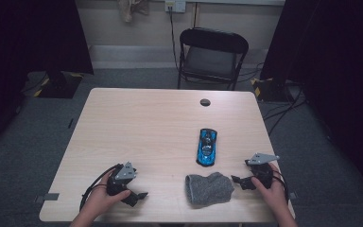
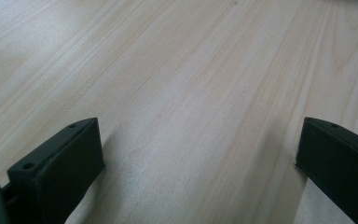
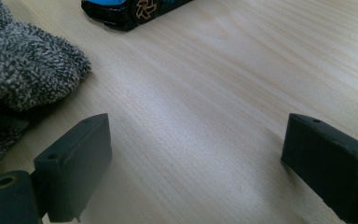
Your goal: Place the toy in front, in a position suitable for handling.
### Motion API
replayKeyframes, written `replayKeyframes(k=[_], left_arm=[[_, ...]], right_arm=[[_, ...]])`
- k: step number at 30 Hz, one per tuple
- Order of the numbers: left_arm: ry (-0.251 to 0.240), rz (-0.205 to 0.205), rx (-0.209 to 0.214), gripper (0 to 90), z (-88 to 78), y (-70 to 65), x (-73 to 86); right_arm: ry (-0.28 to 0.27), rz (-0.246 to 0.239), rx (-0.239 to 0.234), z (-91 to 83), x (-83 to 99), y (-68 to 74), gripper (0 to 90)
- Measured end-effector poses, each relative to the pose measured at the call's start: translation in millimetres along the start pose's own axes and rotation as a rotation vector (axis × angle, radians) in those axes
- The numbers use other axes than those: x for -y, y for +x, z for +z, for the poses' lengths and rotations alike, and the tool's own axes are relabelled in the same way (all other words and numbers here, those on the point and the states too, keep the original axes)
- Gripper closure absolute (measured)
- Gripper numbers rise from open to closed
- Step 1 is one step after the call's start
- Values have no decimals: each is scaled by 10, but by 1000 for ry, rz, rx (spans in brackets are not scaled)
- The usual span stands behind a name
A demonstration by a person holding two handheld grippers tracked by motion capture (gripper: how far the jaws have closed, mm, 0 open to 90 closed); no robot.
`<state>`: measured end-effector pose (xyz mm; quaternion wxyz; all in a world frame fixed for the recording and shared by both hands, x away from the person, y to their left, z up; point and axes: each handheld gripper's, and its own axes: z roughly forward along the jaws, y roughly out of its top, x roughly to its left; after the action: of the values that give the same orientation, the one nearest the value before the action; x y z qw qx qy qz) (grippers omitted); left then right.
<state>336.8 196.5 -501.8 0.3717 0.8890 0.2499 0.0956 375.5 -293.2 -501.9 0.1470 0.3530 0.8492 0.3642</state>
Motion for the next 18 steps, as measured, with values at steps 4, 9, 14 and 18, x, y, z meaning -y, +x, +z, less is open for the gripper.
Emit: replayKeyframes(k=[4,9,14,18], left_arm=[[0,0,0,0,0,0,0],[2,-13,-13,0,-9,-17,7],[4,-42,-18,8,-14,-18,-10],[9,-41,-36,144,-37,-34,-55]], right_arm=[[0,-1,-1,0,0,-1,77],[2,-3,-2,0,-1,-6,75],[2,-4,-3,3,-3,-9,71],[2,-4,-3,4,-3,-10,70]])
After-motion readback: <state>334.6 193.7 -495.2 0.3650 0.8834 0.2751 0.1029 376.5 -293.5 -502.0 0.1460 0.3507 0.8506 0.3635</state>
